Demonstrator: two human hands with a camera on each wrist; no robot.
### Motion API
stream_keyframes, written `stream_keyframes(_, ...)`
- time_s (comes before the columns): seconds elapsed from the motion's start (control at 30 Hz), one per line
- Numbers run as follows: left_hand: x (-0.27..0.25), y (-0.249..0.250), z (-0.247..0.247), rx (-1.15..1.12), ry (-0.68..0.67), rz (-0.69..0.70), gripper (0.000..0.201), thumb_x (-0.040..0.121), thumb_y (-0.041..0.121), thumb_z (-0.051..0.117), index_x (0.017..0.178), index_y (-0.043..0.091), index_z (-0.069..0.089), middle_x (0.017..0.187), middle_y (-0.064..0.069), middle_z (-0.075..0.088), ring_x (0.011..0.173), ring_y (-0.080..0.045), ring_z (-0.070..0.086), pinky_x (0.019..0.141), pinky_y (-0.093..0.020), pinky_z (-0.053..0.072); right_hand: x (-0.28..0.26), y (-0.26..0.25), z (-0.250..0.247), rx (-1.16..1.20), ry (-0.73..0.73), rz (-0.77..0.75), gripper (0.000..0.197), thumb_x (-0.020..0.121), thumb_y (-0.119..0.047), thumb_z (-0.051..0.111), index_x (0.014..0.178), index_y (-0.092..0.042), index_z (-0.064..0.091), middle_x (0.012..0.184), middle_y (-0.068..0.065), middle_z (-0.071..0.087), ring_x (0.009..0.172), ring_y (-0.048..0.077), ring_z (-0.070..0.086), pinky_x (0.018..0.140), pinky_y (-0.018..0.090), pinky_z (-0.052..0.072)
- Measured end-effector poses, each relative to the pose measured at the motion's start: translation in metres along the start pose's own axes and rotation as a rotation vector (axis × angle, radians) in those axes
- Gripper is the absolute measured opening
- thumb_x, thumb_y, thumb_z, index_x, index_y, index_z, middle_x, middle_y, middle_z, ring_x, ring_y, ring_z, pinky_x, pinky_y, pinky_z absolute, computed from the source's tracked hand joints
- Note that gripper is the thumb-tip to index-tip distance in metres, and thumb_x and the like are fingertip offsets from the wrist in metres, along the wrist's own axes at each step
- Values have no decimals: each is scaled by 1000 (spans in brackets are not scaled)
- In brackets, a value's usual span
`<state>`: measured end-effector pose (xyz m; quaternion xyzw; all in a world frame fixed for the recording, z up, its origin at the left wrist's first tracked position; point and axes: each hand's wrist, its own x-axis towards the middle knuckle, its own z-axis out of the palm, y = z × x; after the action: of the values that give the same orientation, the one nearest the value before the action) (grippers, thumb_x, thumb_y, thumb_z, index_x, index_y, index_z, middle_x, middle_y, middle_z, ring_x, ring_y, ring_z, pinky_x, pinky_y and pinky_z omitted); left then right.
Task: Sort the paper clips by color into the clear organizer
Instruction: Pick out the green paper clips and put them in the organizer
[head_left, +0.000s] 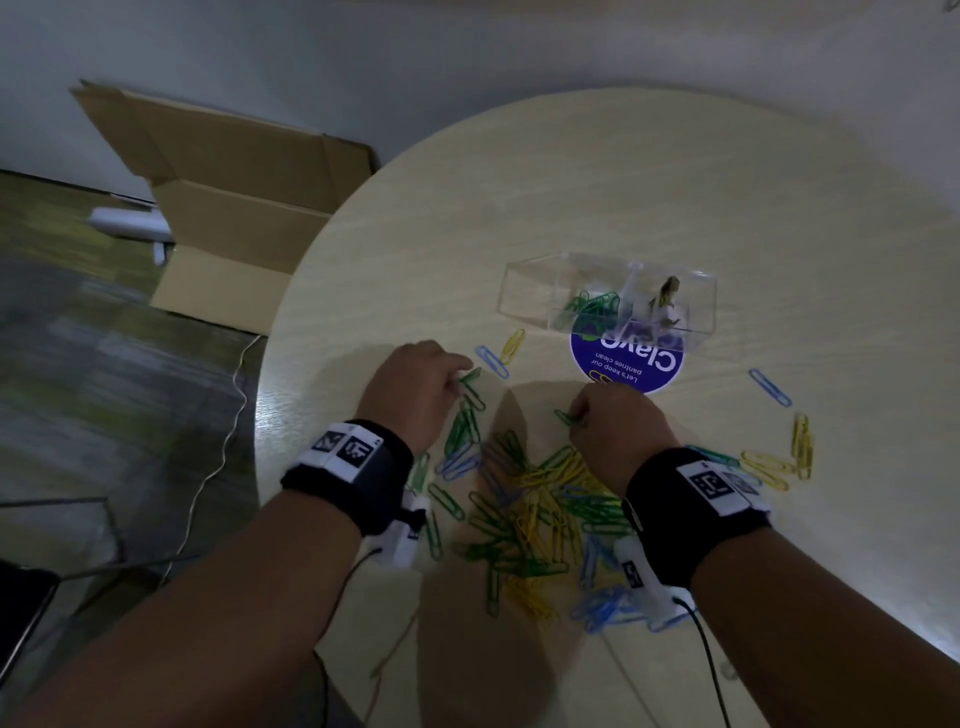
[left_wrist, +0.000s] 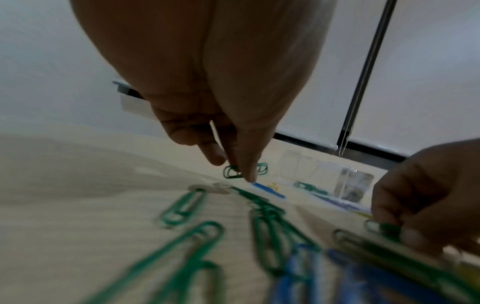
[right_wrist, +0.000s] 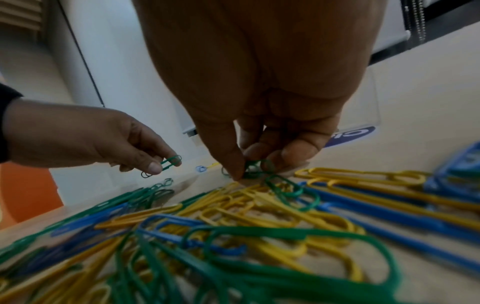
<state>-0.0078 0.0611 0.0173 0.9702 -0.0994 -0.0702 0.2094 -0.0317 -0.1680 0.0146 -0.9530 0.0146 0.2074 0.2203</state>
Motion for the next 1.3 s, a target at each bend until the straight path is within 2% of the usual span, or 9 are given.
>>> stream_keyframes(0.1,3,-7,-4,88,-40,180,25,83,10,70,108,16,74,88,-9,65,84,-35,58,74,-40,48,-1,-3,0,7,6,-22,13,80,-15,59,93,-17,63,107,13,54,95,35,57,80,35,45)
stream_keyframes(0.23,3,-7,2,189,-101,311,24,83,9,70,105,18,75,90,-9,66,83,-36,57,66,-44,51,0,-9,2,96,35,-53,19,79,-11,56,94,-16,66,102,12,67,98,32,59,81,36,48)
stream_keyframes(0.43,2,-20,-1,118,-120,61,19,91,13,61,107,10,69,103,-12,59,94,-34,58,80,-41,48,-2,-29,17,76,-26,-116,22,81,-15,55,100,-15,66,106,14,65,102,33,58,85,35,44)
stream_keyframes(0.53,-2,-27,-2,111,-115,-14,15,92,15,60,105,9,64,108,-11,52,93,-33,54,81,-43,47,-5,-34,20,32,-57,-116,24,80,-27,64,101,-15,61,106,13,58,101,33,55,86,37,45)
stream_keyframes(0.67,-10,-30,-2,175,-93,-20,10,92,13,55,101,12,58,102,-10,56,94,-32,50,74,-42,43,-4,-36,23,-63,-30,-144,23,83,-27,60,102,-13,58,106,14,54,102,36,55,87,40,46)
stream_keyframes(0.83,-19,-23,1,115,-95,-28,27,92,24,60,116,13,60,109,-10,58,99,-31,53,79,-42,48,-2,-33,17,-102,17,-157,25,85,-29,58,101,-10,58,105,15,55,99,36,54,82,39,44)
stream_keyframes(0.93,-21,-21,3,117,-106,14,24,88,22,65,110,13,64,105,-9,58,96,-32,56,76,-43,49,-1,-31,17,-141,8,-183,25,84,-26,60,103,-11,58,106,14,55,100,35,54,84,40,45)
stream_keyframes(1.07,-18,-16,2,183,-122,54,12,90,20,61,98,12,64,99,-8,58,91,-31,55,70,-40,48,1,-32,19,-196,2,-205,20,85,-18,55,103,-9,57,107,15,55,99,36,52,83,42,44)
stream_keyframes(1.3,-10,-6,1,278,-202,77,10,88,14,59,93,6,61,94,-15,59,88,-36,57,68,-41,46,-5,-34,17,-231,9,-302,25,80,-14,55,104,-8,53,103,18,58,96,39,53,80,44,44)
